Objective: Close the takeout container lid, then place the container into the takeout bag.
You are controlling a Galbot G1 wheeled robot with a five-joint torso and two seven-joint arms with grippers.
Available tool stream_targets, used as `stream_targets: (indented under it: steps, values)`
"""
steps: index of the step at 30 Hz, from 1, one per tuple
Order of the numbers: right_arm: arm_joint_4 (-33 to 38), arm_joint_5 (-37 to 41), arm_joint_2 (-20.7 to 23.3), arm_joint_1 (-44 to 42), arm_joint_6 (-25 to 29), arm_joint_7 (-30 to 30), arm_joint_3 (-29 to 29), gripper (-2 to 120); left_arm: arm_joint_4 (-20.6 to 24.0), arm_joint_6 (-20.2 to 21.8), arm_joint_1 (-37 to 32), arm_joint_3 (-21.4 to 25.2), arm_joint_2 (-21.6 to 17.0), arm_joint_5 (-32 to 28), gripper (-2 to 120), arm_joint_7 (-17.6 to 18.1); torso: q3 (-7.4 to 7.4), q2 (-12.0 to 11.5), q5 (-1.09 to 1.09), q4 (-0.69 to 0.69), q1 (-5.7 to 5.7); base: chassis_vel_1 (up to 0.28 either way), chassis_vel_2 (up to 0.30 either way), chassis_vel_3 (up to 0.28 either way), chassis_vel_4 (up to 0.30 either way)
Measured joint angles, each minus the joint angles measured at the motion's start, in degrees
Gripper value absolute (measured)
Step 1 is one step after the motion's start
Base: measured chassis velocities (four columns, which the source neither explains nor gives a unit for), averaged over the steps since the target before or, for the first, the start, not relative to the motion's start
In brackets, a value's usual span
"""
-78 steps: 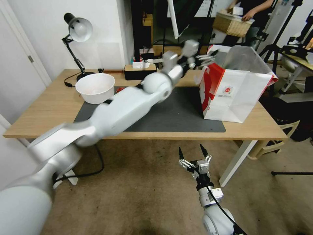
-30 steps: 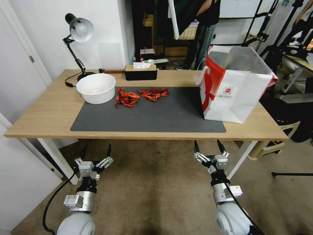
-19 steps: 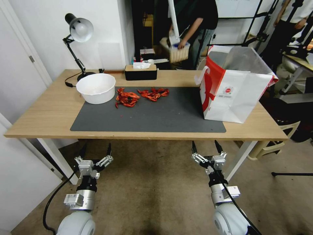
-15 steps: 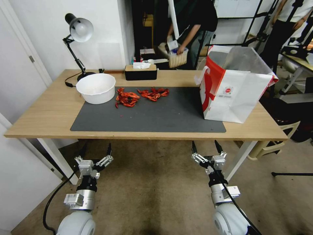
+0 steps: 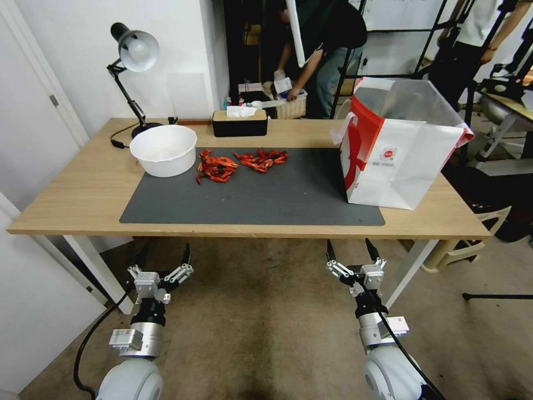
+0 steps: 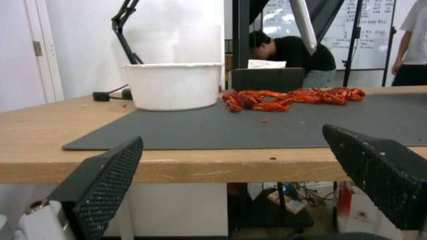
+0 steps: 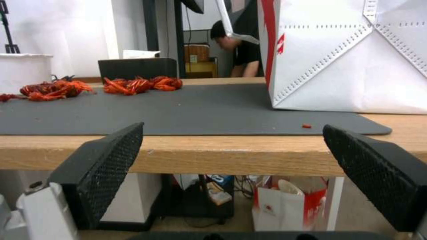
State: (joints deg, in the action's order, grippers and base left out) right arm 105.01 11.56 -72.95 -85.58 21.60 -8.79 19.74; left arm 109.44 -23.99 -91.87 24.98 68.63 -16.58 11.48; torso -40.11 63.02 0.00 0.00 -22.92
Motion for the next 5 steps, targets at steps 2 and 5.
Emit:
stream_targets:
  steps: [2,5]
  values:
    - [0.00,0.00,0.00,0.00,0.00,0.00,0.00,100,0.00,0.01,0.01,-0.01,-0.01,-0.01,100,0.00,0.00,0.00,0.00,0.00,0.00,0.000,0.000,0.000,0.000]
    - [0.00,0.00,0.00,0.00,0.00,0.00,0.00,100,0.00,0.03,0.02,-0.02,-0.02,-0.03,100,-0.01,0.00,0.00,0.00,0.00,0.00,0.000,0.000,0.000,0.000]
